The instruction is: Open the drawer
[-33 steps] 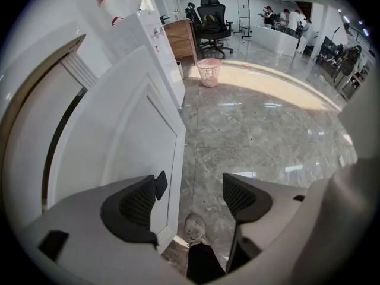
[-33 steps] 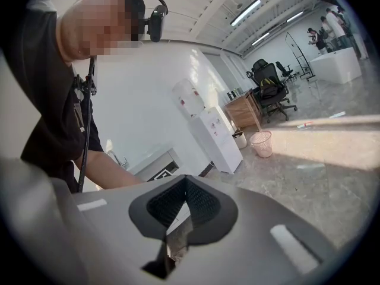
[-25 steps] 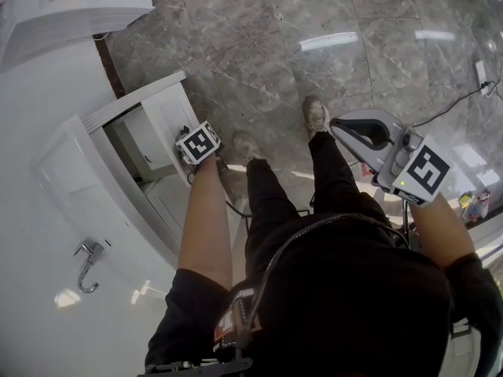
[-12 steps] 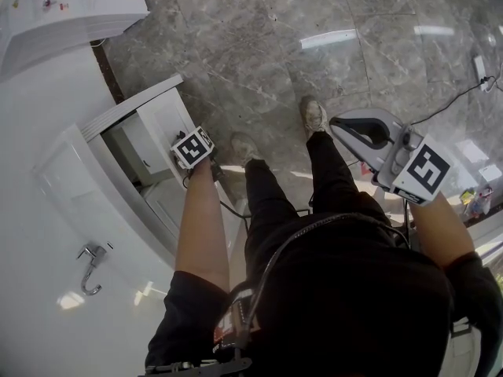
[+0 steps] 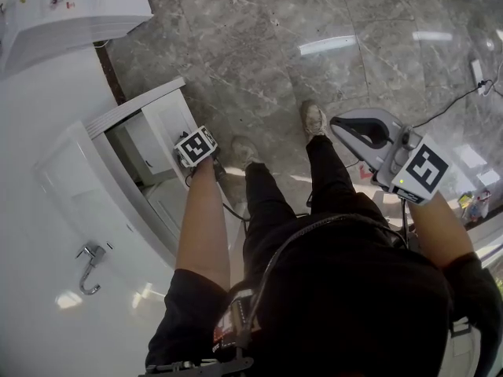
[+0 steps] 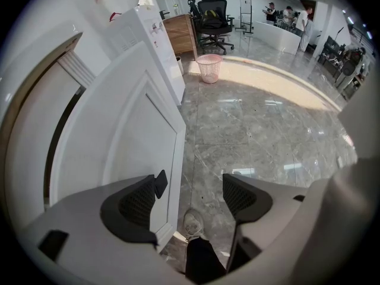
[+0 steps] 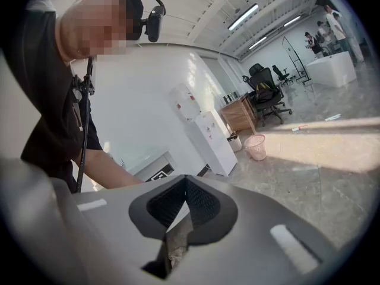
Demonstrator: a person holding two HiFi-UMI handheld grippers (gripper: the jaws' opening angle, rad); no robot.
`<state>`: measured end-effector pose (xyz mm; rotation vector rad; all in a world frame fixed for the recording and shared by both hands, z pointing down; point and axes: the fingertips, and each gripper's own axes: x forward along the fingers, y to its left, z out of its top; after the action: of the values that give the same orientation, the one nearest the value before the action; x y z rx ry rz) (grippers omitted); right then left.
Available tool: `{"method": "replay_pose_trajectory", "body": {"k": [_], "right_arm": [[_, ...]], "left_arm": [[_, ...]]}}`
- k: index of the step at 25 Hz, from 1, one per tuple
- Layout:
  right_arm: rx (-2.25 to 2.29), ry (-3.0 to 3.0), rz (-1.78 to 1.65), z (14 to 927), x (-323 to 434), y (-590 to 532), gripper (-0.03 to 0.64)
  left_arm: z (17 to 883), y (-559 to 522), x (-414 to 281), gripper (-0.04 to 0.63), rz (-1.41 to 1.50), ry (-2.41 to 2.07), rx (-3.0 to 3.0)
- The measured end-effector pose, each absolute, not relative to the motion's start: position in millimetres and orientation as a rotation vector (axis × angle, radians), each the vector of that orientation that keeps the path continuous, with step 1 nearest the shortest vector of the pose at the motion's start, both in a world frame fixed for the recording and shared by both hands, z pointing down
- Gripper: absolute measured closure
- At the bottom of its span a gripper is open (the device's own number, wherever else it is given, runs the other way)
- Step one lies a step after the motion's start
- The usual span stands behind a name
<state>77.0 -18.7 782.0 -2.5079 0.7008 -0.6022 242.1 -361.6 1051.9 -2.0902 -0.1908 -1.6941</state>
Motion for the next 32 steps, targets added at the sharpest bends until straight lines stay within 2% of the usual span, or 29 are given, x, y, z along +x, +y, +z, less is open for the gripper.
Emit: {"method": "replay_pose_trajectory", "body": {"k": [7,14,20,26,30,32], "right_arm": [[-2.553,0.688,-0.642,752.6,80.6,-17.6,0.615],[-2.587,0.701,-0.638,720.7,84.6,-11.6,0.615],[-2.632,0.74,-0.592,686.3,94.2,-7.6,0.615],[-2.672,0.809,-0.561,640.8,114.9,3.5,0.615],[-2.696,0.918,-0.556,610.3,130.7,3.1,0.615],[-2.694,0.986,-0.552,597.4,138.5,-1.3,0.615]], "left_arm": [[1038.7,-363.0,238.4,0.239,-1.685,-0.222,-2.1],[1012.5,-314.9,215.8,0.242,-1.649,-0.407,-2.116],[944.8,-266.2,219.2,0.249,-1.56,-0.673,-2.3],[850.6,-221.8,221.2,0.404,-1.394,-0.974,-2.55],[781.9,-214.7,220.1,0.578,-1.288,-1.132,-2.706],[746.1,-217.3,217.0,0.595,-1.216,-1.203,-2.784]]}}
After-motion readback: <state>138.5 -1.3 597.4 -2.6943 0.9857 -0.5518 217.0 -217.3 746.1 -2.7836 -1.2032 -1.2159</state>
